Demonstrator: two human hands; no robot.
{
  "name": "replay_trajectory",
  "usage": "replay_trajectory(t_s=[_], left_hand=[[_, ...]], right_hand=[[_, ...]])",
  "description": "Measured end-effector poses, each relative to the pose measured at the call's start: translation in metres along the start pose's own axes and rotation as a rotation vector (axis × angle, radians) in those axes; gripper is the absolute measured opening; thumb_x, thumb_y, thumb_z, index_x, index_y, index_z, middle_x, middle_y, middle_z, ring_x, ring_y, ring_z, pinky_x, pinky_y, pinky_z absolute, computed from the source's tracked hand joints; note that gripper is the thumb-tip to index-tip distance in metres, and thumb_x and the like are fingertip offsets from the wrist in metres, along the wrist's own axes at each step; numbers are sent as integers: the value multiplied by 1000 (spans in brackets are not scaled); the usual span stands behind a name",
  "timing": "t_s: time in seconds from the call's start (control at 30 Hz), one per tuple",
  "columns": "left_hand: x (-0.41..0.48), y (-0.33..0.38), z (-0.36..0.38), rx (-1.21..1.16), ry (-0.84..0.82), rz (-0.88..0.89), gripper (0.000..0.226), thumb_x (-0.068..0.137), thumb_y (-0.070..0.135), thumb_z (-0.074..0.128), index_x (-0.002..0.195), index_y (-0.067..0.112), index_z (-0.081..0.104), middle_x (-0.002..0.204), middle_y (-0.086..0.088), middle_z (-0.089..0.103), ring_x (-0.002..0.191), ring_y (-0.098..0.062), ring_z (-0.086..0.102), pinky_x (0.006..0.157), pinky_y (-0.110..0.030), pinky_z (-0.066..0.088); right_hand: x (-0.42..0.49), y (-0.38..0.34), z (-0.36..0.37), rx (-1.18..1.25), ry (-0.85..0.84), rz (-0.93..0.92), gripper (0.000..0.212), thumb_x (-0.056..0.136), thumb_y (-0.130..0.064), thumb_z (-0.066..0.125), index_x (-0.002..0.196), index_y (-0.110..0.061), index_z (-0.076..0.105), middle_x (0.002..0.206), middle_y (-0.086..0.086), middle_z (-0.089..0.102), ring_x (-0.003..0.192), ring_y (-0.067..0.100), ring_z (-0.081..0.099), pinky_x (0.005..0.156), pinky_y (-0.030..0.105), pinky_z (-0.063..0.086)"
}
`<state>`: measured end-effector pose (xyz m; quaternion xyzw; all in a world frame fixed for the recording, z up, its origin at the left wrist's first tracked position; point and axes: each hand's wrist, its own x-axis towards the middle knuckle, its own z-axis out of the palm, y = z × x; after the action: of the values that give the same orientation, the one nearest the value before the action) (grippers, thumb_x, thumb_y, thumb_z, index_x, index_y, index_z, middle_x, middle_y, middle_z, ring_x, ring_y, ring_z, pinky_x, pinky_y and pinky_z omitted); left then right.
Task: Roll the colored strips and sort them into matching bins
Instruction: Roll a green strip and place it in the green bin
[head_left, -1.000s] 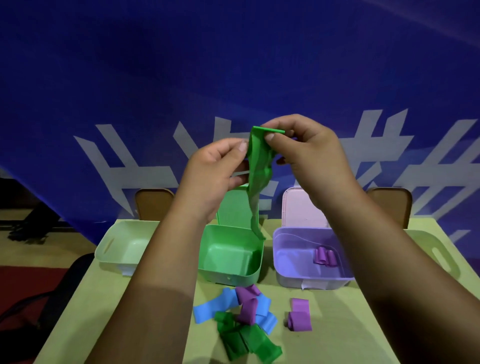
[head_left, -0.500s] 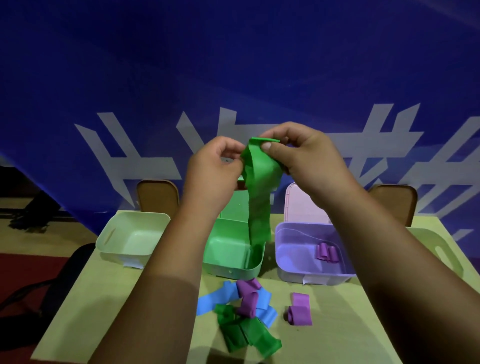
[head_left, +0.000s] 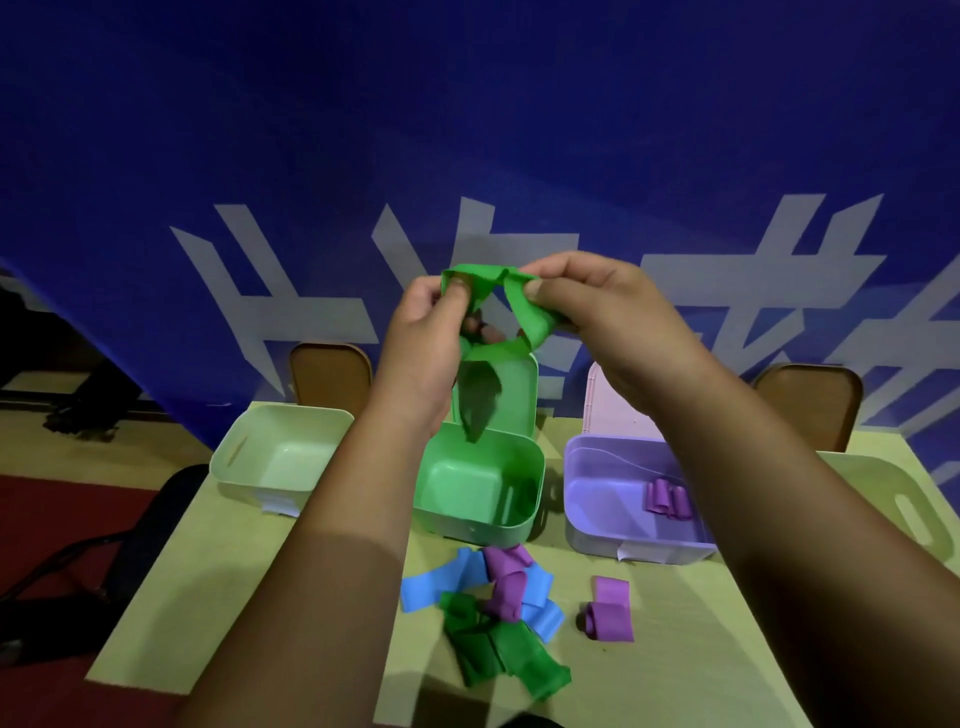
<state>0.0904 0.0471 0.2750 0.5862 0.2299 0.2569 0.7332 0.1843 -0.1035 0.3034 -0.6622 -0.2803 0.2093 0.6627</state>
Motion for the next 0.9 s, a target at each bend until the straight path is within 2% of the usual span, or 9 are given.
replay_trajectory(t_s=[0.07, 0.17, 0.27, 0.33, 0.37, 0.5, 0.63, 0.77, 0.9], left_hand=[[5, -6, -8, 67, 17, 15, 16, 111, 32, 58, 114, 20, 68, 83, -3, 67, 72, -19, 65, 69, -40, 56], [8, -14, -17, -10, 6, -59, 14, 110, 25, 60, 111, 15, 70, 90, -12, 63, 72, -20, 57, 64, -36, 55], [11, -22, -31, -182, -50, -126, 3, 107, 12, 63, 106, 13, 64, 78, -2, 56, 55, -7, 38, 46, -20, 34], [12, -30, -49, 29, -117, -72, 8, 103, 15, 69, 109, 16, 64, 75, 6, 55, 55, -6, 36, 45, -20, 25], [12, -32, -57, 224, -151, -30, 13, 100, 20, 75, 110, 19, 66, 76, 10, 59, 57, -6, 42, 46, -20, 28], [13, -41, -77, 842, -310, 13, 28, 86, 25, 91, 108, 36, 77, 109, 13, 76, 95, -3, 71, 75, -26, 60], [17, -52, -80, 1069, -345, 72, 34, 87, 15, 89, 107, 38, 75, 107, 14, 71, 100, -10, 70, 77, -28, 55], [13, -49, -77, 901, -378, 9, 56, 84, 20, 93, 130, 36, 67, 120, 16, 72, 116, -8, 67, 101, -39, 58], [2, -31, -69, 598, -454, 33, 53, 95, 6, 78, 140, 31, 65, 133, 10, 72, 129, -8, 66, 115, -43, 52]], right_hand=[[1, 3, 3, 28, 0, 26, 20, 102, -9, 65, 98, -19, 81, 79, 2, 73, 71, 14, 65, 78, 38, 58], [-4, 9, 6, 3, -36, 78, 20, 103, -14, 65, 97, -21, 82, 74, 5, 67, 63, 15, 58, 60, 31, 50], [-8, 14, 8, -6, -28, 149, 17, 103, -13, 65, 103, -15, 81, 67, 1, 66, 56, 11, 57, 53, 25, 47], [-9, 17, 9, -32, -21, 186, 17, 103, -11, 64, 106, -10, 80, 65, -3, 69, 55, 7, 61, 54, 22, 49], [-10, 19, 8, -42, -20, 203, 18, 103, -10, 63, 107, -9, 79, 64, -4, 70, 54, 5, 61, 53, 20, 48], [-15, 21, 5, -67, -96, 274, 19, 104, -9, 61, 111, -7, 78, 68, -1, 73, 49, 5, 62, 47, 18, 48], [-13, 27, 10, -125, -131, 265, 17, 103, -15, 64, 107, -16, 81, 84, 4, 78, 61, 10, 68, 56, 25, 53], [-11, 33, 17, -122, -98, 227, 15, 103, -19, 68, 104, -25, 82, 96, 5, 81, 82, 24, 76, 80, 43, 63], [-15, 30, 20, -251, -100, 174, 14, 106, -25, 66, 110, -28, 79, 89, -3, 78, 67, 13, 71, 56, 31, 59]])
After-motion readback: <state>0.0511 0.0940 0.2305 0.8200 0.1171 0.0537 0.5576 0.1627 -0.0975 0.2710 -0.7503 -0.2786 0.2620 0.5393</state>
